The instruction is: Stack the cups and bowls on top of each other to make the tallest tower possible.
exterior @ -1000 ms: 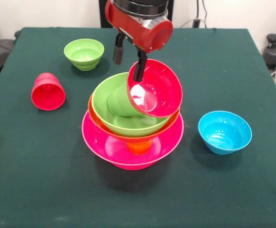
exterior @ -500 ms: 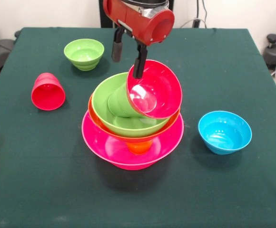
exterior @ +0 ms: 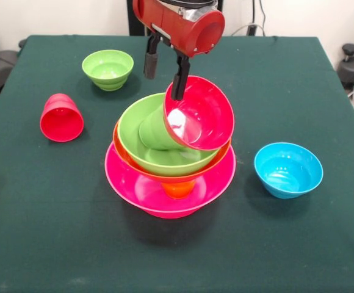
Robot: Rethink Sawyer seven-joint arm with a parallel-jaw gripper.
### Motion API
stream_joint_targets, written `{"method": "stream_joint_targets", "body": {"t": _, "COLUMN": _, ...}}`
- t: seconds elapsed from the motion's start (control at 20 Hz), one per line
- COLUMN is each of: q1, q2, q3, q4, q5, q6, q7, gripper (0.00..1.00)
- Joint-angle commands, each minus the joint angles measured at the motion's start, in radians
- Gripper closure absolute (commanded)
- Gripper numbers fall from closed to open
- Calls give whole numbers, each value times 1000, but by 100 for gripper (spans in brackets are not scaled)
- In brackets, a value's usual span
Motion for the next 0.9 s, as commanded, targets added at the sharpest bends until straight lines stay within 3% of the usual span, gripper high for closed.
{"method": "stream_joint_targets", "body": {"t": 0.05, "q1": 17, "q2": 2, "q3": 68, "q4": 126, "q5": -33, "q6": 17, "q7": -82, "gripper": 0}}
{"method": "stream_joint_targets", "body": {"t": 0.25, "q1": 10, "q2": -6, "q3": 70, "q4": 181, "q5": -26, "q6": -7, "q7": -76, "gripper": 0}}
{"method": "stream_joint_targets", "body": {"t": 0.45, "q1": 13, "q2": -10, "q3": 50, "q4": 208, "q5": -20, "q6": 51, "q7": -52, "gripper": 0}}
{"method": "stream_joint_targets", "body": {"t": 0.65, "q1": 15, "q2": -15, "q3": 26, "q4": 231, "q5": -61, "q6": -15, "q7": -52, "gripper": 0}}
{"method": "stream_joint_targets", "body": {"t": 0.9, "q1": -36, "q2": -24, "q3": 45, "q4": 273, "q5": -89, "q6": -77, "q7": -140, "gripper": 0}}
